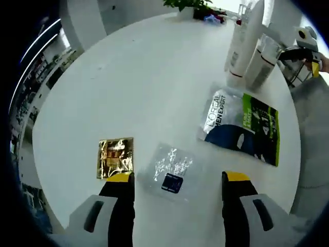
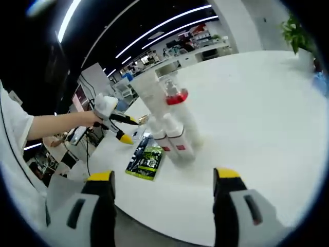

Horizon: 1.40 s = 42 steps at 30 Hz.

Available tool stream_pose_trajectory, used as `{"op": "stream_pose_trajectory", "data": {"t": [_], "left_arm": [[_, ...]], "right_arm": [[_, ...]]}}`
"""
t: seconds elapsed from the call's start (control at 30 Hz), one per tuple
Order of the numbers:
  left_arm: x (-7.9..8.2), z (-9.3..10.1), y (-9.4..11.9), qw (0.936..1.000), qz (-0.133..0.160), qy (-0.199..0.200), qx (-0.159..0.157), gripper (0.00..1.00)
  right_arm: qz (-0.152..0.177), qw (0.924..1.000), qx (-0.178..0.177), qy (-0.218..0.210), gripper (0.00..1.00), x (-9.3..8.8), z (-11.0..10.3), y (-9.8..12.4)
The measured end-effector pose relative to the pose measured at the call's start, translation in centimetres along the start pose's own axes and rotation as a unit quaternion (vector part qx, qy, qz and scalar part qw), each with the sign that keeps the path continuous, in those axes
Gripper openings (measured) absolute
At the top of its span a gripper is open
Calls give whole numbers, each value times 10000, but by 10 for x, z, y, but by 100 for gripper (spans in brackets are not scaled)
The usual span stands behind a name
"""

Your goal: Arrange the skincare products in the storage area until every visible bottle or jar stands upright without overlapping.

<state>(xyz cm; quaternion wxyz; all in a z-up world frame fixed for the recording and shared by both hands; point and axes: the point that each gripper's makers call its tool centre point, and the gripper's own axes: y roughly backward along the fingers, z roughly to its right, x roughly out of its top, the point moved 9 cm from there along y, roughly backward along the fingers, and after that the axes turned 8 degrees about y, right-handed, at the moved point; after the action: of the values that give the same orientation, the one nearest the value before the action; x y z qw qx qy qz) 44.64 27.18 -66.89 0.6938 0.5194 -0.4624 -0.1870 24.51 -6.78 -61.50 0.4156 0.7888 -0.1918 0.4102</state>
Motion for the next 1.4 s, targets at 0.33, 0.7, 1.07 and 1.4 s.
{"op": "stream_pose_trajectory", "data": {"t": [0.33, 0.7, 1.07, 1.4], "left_arm": [[4, -4, -2, 9990, -224, -316, -207, 54], [4, 0, 2, 9980, -359, -388, -351, 37], [5, 20, 26, 9953, -357, -760, -481, 36], [-3, 43, 38, 9935, -368, -845, -668, 36]], "right_arm": [[16, 10000, -82, -51, 79, -2, 1, 2], [76, 9999, -135, -54, 78, -1, 2, 8], [166, 9999, -18, 41, 78, 3, -5, 7], [219, 9997, 14, 107, 78, 4, -8, 11]]}}
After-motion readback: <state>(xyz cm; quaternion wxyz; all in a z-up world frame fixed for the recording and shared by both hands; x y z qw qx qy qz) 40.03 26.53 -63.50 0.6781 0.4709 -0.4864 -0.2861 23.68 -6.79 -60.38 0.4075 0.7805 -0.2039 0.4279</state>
